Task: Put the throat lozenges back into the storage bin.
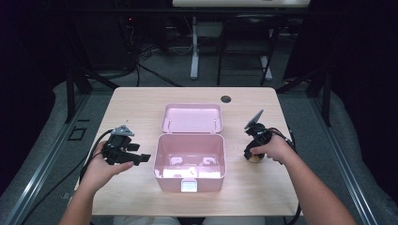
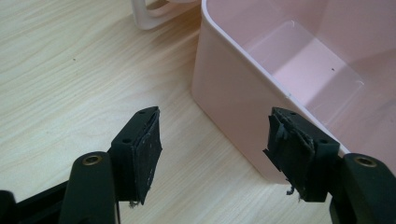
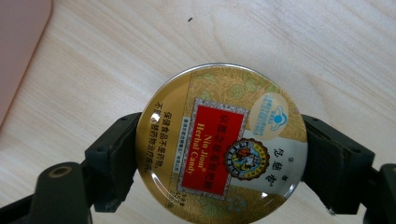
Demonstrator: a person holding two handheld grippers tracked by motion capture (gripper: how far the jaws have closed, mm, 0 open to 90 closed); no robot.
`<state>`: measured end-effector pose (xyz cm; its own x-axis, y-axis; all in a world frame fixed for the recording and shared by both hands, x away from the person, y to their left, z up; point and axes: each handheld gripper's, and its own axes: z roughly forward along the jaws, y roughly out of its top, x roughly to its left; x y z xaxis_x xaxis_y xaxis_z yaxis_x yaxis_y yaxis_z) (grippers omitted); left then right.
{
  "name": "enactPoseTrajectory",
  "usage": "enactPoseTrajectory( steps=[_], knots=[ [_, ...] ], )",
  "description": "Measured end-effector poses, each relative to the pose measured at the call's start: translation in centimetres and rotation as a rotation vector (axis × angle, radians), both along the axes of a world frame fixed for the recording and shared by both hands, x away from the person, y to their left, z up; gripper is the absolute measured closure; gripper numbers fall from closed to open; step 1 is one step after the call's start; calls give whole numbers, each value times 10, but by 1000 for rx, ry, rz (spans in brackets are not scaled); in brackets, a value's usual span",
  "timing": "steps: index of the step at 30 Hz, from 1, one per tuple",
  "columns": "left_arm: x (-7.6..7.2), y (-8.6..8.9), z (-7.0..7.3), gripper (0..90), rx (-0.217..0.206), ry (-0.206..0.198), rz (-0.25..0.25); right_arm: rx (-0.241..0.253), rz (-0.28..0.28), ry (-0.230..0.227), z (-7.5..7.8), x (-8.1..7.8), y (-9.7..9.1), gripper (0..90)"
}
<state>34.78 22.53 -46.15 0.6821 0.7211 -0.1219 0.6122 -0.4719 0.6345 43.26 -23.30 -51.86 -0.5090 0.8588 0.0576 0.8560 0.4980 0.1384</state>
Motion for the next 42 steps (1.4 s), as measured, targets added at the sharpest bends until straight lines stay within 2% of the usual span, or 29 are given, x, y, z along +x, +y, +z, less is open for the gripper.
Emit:
enactPoseTrajectory(
  steps=[26, 40, 42],
  knots=[
    [0, 1, 1, 347, -7, -2, 0, 4, 72, -4, 51, -3, 17, 197],
    [0, 1, 0, 347, -3, 0, -1, 11, 121, 0, 71, -6, 31, 197],
    [0, 1, 0, 347, -4, 0, -1, 21, 129, -10, 72, -7, 33, 197]
  ],
)
